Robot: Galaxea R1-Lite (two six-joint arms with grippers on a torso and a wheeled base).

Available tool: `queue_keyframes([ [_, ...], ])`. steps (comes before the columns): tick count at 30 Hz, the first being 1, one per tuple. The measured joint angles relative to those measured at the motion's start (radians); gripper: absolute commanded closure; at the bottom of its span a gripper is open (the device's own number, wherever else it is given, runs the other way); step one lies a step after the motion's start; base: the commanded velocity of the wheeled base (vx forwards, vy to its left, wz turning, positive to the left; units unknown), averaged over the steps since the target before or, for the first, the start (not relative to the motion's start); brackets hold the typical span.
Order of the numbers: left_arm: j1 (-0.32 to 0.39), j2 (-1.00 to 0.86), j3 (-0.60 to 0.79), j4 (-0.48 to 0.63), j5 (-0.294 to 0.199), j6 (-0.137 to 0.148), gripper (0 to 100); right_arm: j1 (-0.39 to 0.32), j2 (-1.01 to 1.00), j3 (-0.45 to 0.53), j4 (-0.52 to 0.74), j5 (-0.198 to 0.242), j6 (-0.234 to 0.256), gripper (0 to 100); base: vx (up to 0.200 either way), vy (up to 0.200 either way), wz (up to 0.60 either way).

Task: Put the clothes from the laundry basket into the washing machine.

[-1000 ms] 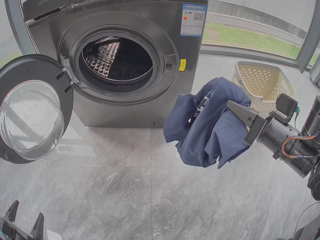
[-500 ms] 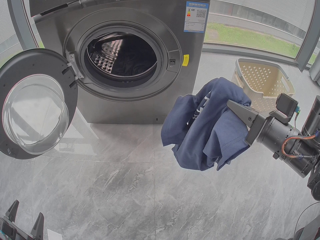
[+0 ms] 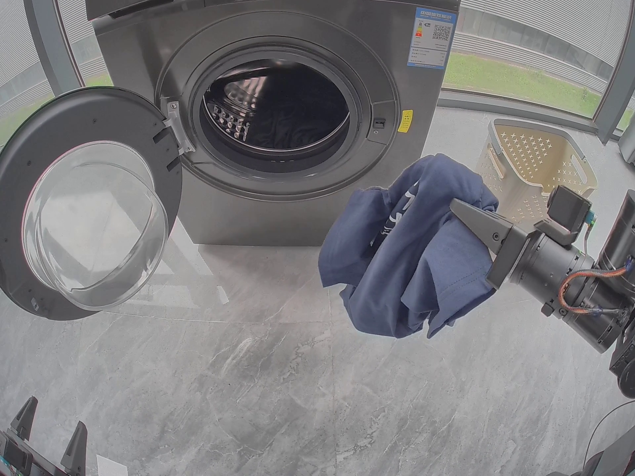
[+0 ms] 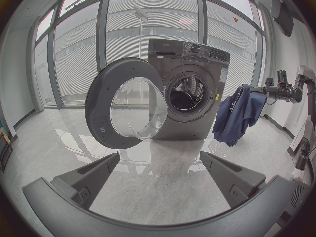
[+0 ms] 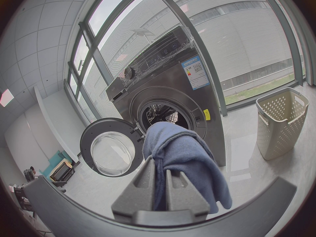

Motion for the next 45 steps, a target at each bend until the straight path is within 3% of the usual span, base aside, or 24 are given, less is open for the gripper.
queue_keyframes([
  [9, 0.000, 0.000, 0.000, 0.000, 0.000, 0.000, 0, -0.001, 0.000, 0.002, 0.000, 0.000, 0.000, 100, 0.000, 0.000, 0.00],
  [21, 0.000, 0.000, 0.000, 0.000, 0.000, 0.000, 0, -0.001, -0.006, 0.001, 0.000, 0.000, -0.001, 100, 0.000, 0.200, 0.00],
  [45, 0.001, 0.000, 0.000, -0.001, 0.001, 0.007, 0, 0.007, 0.011, 0.009, 0.000, -0.001, 0.001, 100, 0.000, 0.000, 0.00],
])
